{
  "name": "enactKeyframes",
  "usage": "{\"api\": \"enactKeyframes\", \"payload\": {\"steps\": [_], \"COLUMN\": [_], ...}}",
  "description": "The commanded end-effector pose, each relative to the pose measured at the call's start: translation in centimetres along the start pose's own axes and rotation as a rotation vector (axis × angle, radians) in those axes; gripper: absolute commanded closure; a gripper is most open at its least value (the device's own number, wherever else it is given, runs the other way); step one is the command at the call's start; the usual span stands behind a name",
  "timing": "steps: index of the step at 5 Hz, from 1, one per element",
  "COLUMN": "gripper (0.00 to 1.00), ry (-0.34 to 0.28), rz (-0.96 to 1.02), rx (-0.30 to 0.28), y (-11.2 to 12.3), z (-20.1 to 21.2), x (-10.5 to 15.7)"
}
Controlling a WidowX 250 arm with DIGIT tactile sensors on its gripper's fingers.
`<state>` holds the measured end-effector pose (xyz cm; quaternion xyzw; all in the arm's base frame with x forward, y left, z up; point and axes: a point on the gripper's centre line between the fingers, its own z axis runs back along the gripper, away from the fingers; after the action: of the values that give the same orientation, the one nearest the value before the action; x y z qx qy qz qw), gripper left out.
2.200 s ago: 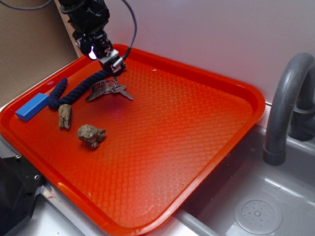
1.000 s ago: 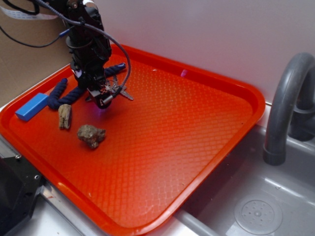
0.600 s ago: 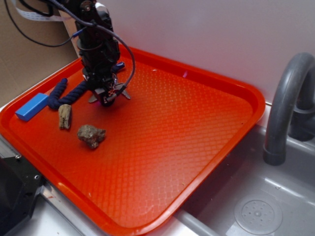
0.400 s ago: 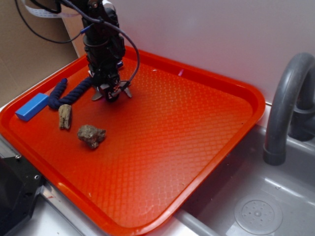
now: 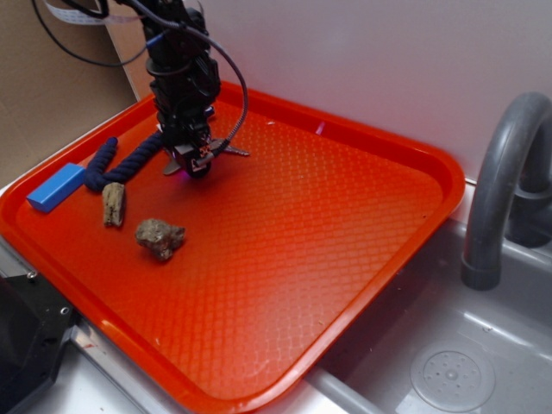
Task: Grab the silver keys.
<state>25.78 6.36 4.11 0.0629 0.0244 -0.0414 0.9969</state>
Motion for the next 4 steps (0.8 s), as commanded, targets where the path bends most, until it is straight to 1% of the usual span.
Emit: {"api": "enactKeyframes", "payload": {"steps": [1, 2, 3, 4], "gripper": [1.0, 1.0, 1.0, 1.0], "ry": [-0.195, -0.255, -0.269, -0.254], "rz": [0.112, 0.118, 0.136, 0.165], "rx": [-0.149, -0.139, -0.127, -0.138], "y": [1.1, 0.2, -0.3, -1.0], "z": [10.5, 15.2, 18.6, 20.1], "x": [-1.3, -2.6, -3.6, -4.6]}}
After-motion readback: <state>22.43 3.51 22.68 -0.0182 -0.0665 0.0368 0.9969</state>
